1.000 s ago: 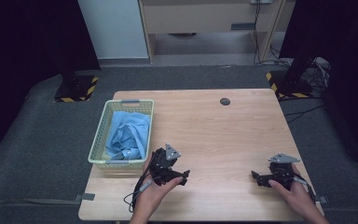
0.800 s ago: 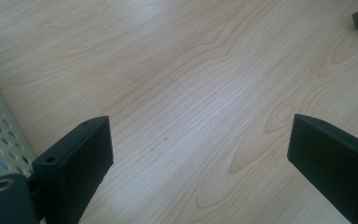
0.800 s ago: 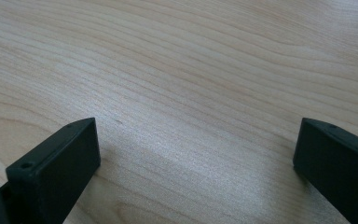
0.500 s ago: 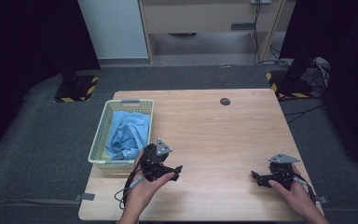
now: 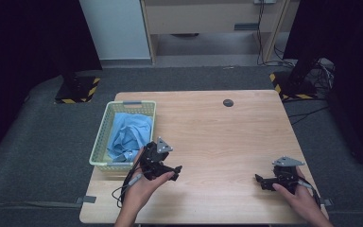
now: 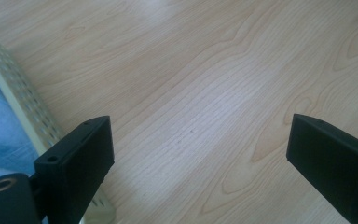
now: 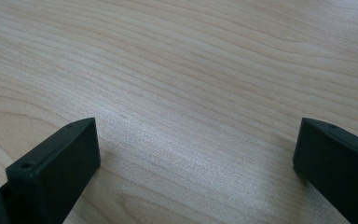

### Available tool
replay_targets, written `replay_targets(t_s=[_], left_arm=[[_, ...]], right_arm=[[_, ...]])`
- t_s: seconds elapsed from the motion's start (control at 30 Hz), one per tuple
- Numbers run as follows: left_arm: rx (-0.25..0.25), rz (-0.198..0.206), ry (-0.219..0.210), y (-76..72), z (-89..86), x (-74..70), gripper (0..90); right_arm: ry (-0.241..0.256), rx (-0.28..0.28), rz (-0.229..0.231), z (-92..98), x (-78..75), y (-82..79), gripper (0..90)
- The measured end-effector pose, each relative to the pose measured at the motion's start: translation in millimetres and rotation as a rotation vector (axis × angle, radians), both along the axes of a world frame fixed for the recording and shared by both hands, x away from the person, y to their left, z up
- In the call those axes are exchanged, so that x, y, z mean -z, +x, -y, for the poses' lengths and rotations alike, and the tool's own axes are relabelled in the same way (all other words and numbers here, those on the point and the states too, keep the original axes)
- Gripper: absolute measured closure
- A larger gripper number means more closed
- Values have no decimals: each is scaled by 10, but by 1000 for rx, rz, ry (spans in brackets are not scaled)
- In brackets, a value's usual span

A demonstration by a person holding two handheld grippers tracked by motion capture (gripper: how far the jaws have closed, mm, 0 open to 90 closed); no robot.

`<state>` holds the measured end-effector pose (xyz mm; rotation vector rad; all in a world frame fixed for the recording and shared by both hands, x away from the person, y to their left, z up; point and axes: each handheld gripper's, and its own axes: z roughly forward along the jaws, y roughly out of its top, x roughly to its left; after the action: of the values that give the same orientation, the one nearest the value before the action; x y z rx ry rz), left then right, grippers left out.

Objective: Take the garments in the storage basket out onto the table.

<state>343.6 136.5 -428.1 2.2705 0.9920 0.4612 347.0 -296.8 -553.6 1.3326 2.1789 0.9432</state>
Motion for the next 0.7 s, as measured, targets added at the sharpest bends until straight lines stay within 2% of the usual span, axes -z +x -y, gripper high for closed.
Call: replay_targets(t_s=[0.17,0.43,0.7], left_arm=[[-24,-18,13,56,-91,22,69],[-51,-14,52,247,-173,-166,59],[-60,-30,77,469,-230,-212,54]], right_arm=[[0,0,0,-1,0,1,7],[2,-1,-1,-1,0,2,6],[2,-1,-1,-1,1,3,5]])
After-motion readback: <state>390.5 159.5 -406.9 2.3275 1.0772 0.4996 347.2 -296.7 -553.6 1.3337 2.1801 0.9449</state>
